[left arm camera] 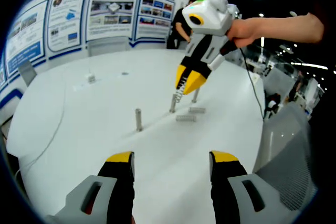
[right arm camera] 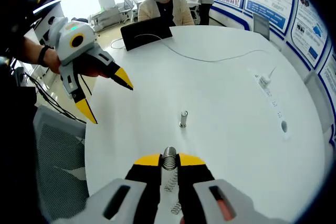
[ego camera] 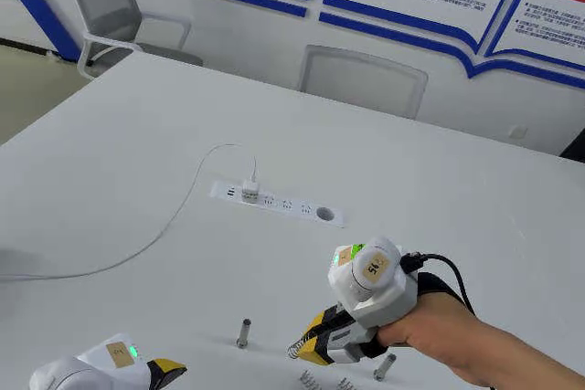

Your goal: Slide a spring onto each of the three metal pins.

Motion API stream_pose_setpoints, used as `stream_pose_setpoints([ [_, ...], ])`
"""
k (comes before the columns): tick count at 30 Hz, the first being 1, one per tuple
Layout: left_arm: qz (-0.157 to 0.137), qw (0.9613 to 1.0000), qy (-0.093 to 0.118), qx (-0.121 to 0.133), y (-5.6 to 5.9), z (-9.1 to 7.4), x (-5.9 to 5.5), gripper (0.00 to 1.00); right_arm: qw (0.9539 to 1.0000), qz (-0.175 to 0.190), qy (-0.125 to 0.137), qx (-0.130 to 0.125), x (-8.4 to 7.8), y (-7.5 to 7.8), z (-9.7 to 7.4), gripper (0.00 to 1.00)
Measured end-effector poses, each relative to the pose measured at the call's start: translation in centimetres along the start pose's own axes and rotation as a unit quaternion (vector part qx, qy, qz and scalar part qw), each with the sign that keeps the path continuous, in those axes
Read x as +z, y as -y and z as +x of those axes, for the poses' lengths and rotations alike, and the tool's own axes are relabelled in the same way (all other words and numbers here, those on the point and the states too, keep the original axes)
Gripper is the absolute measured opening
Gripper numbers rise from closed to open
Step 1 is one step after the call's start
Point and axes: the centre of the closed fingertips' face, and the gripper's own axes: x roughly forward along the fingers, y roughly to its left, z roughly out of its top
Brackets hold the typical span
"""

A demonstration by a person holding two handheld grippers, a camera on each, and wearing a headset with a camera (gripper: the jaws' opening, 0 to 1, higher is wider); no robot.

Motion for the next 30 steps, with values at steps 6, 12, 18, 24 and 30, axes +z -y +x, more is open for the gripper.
stream_pose_setpoints([
  [6, -0.024, 0.9997, 0.008, 0.003, -0.6, -0.3, 0.0, 0.62, 1.0, -0.004, -0.001, 0.0, 1.0, 0.7, 1.2, 0.12],
  [12, -0.024, 0.9996, 0.003, 0.013, -1.1, -0.5, -0.3, 0.66, 0.9999, -0.014, -0.005, 0.005, 1.8, 1.1, 2.0, 0.12],
  [18, -0.028, 0.9994, 0.003, 0.019, -1.6, -0.7, -0.4, 0.68, 0.9998, -0.019, -0.008, 0.006, 2.7, 1.7, 2.6, 0.12],
  [24, -0.032, 0.9993, 0.006, 0.019, -1.6, -0.6, -0.3, 0.68, 0.9997, -0.022, -0.012, 0.008, 3.4, 2.3, 3.1, 0.12],
  [30, -0.037, 0.9992, 0.007, 0.017, -1.6, -0.6, -0.5, 0.68, 0.9996, -0.024, -0.014, 0.01, 3.8, 2.4, 3.6, 0.12],
])
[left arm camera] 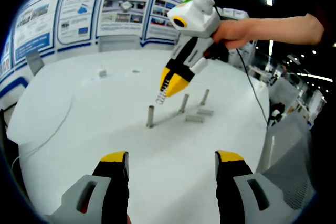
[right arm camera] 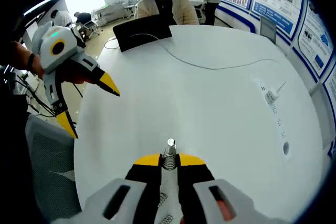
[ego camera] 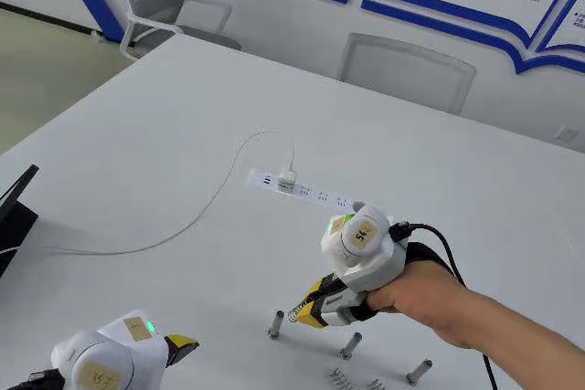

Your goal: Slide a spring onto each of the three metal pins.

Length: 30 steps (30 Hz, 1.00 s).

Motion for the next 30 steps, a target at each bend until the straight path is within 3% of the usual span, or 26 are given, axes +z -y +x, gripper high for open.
stream_pose_setpoints([
  [30, -0.01, 0.9999, -0.003, -0.009, 0.7, -0.1, -0.6, 0.7, 0.9998, -0.01, -0.013, 0.014, 1.1, 0.1, 2.2, 0.12],
])
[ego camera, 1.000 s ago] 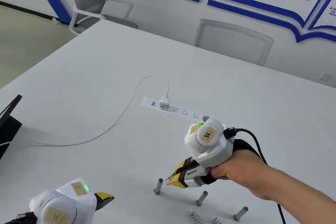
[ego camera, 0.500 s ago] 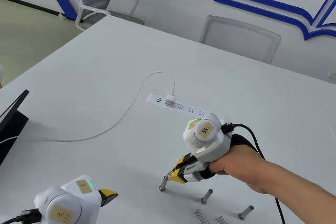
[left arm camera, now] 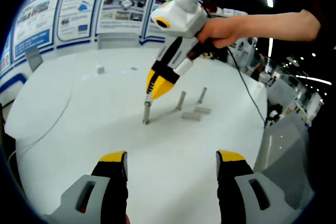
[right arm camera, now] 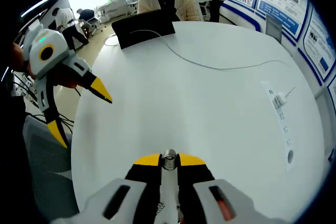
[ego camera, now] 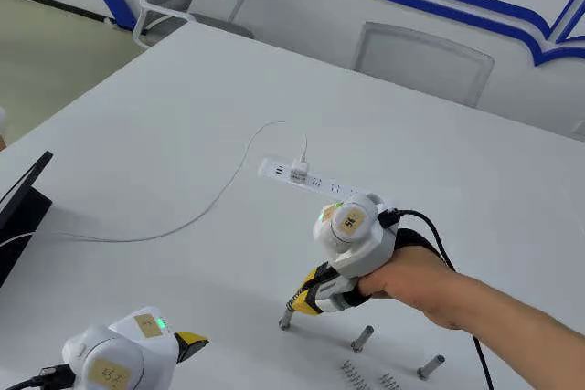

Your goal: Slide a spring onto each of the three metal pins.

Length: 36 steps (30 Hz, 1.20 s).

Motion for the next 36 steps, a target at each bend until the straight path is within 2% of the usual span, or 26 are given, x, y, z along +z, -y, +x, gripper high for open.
stream_pose_setpoints([
  [7, 0.003, 1.0, -0.001, -0.008, 0.3, 0.2, 0.1, 0.7, 1.0, -0.004, -0.003, 0.002, 0.1, -0.1, 0.6, 0.13],
  [16, 0.004, 1.0, 0.006, -0.003, 0.2, 0.1, 0.7, 0.7, 0.9999, -0.006, -0.009, 0.005, 0.0, -0.1, 1.5, 0.13],
  [36, -0.001, 1.0, 0.004, -0.001, -0.1, -0.2, 0.4, 0.69, 0.9996, -0.005, -0.024, 0.012, -1.1, 0.1, 3.6, 0.13],
])
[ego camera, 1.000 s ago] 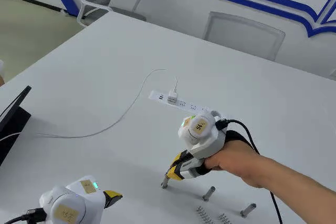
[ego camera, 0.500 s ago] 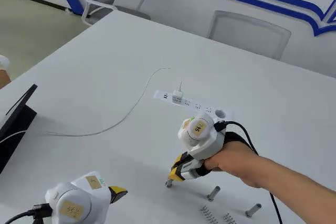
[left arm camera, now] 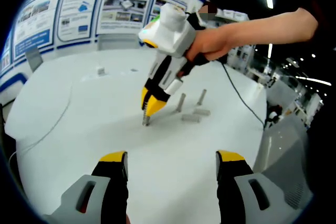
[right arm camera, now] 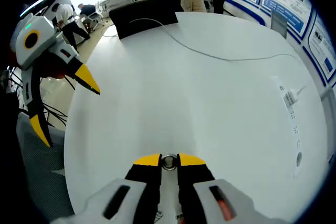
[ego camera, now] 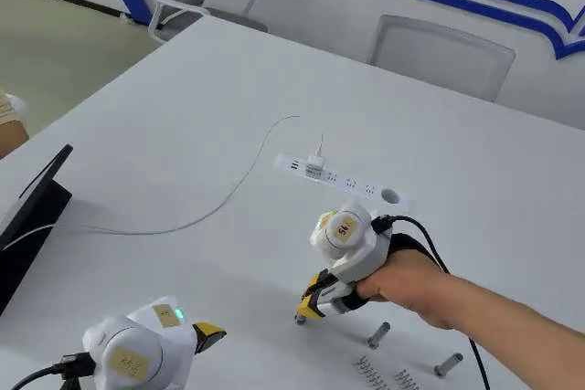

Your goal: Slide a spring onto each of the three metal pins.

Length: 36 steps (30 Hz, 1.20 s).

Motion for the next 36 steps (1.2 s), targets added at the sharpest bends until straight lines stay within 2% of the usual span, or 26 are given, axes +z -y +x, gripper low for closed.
stream_pose_setpoints([
  [14, 0.001, 1.0, -0.002, 0.0, 0.0, 0.0, -0.1, 0.69, 1.0, 0.005, -0.002, 0.001, -0.4, -0.3, 0.8, 0.13],
  [17, -0.001, 1.0, -0.002, -0.001, 0.1, -0.1, -0.2, 0.69, 1.0, 0.006, 0.0, 0.0, -0.4, -0.2, 0.8, 0.18],
  [22, 0.0, 1.0, -0.001, -0.002, 0.2, -0.1, -0.2, 0.69, 1.0, 0.007, 0.004, -0.002, -0.3, -0.6, 0.1, 0.24],
  [26, 0.002, 1.0, -0.001, -0.004, 0.2, -0.1, -0.1, 0.69, 0.9998, 0.009, 0.013, -0.016, -0.3, -0.7, -0.9, 0.26],
  [36, 0.014, 0.9998, -0.005, -0.015, 1.0, 0.3, 0.5, 0.69, 0.9966, 0.046, 0.057, -0.038, -1.3, -2.7, -3.6, 0.37],
])
